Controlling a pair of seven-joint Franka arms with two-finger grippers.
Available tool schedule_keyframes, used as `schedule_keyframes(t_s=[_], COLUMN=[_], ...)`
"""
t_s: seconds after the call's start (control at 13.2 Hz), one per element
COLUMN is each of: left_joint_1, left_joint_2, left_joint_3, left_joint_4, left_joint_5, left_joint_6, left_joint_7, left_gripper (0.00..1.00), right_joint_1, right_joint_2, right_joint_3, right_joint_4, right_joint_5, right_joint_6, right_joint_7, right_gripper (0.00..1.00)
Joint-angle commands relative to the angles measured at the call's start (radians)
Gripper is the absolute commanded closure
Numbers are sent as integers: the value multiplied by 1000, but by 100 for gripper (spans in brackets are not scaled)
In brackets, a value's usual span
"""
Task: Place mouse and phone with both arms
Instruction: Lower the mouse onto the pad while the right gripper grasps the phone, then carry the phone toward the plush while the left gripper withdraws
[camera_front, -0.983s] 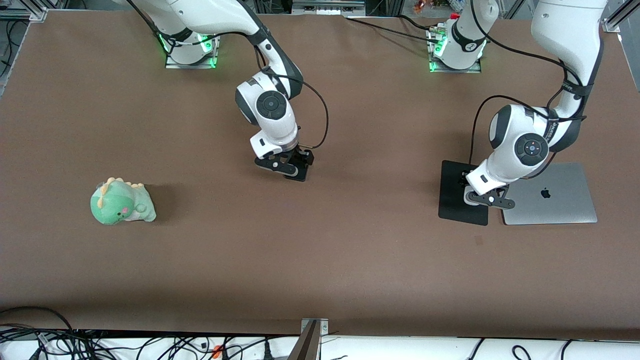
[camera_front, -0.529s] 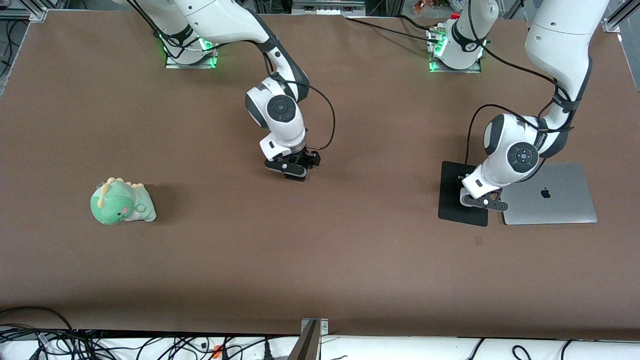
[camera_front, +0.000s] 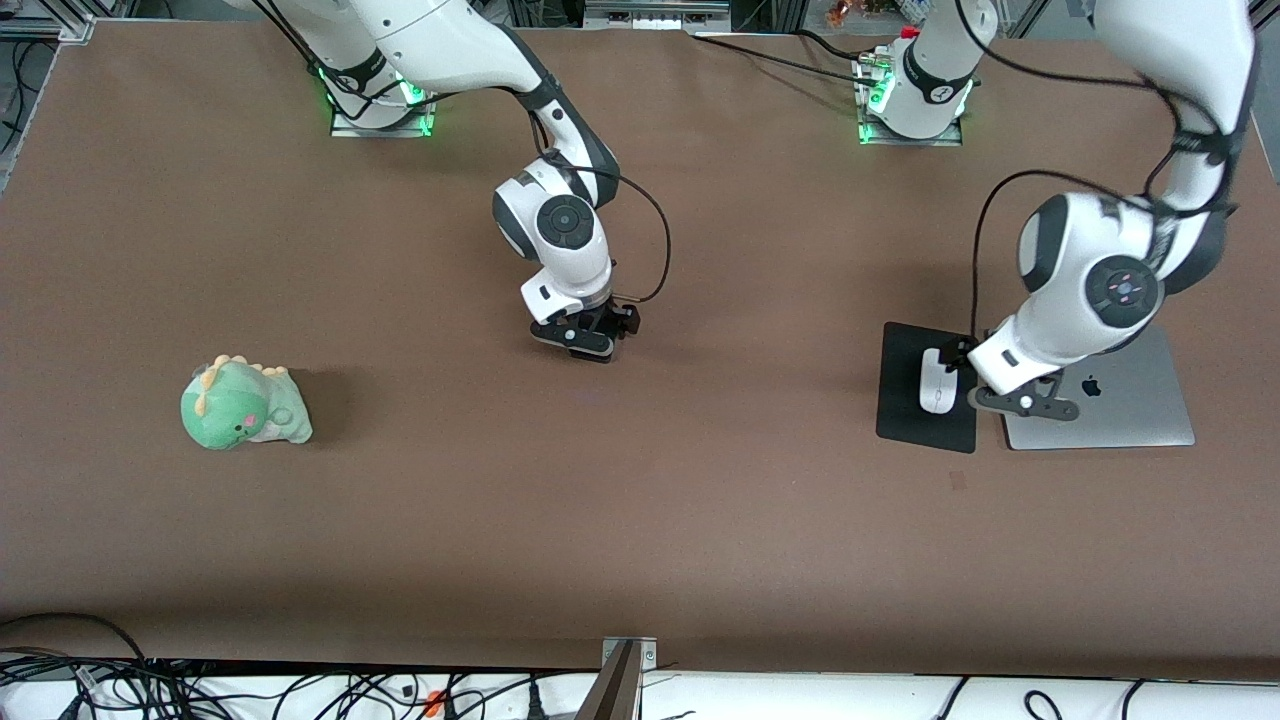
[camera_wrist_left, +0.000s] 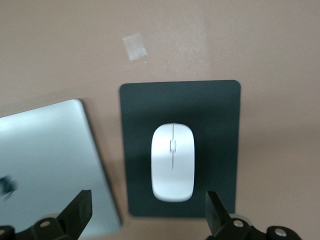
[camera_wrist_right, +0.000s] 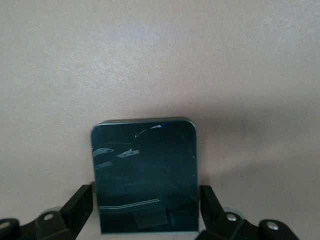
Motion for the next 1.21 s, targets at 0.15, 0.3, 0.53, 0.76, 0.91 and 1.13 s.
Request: schedule_keyframes(t_s=[0.15,0.3,0.53,0.76,0.91,1.13], left_joint_1=[-10,-11,-19,-17,-10,-11], left_joint_2=[-84,-128,-213,-291,-331,-339], left_joint_3=[0,-1,0,-6,-6,-15], left_joint_4=[247,318,343,328,290,293], left_joint_5=[-75,-77,-83,-122,-114,-65], left_joint_6=[-440,-547,-616,-642,-627,-589], left_joint_7=[9,8,-17,-90,-77,-84], left_gripper=[0,0,0,0,0,0], right_joint_1=[5,-7,-17,-55,-121,-223], right_joint_2=[-1,-55,-124,-150,-150,-137], right_joint_3=[-20,-58,-176,-259,-271,-270], right_joint_4=[18,33,39,26,6,-39], right_joint_5=[-9,-8,6,9,12,15], right_joint_6=[-17,-141,-297,-348,-341,-267], right_joint_7=[-50,-155,-391,-598,-710,-862], right_gripper=[54,54,54,54,54,54])
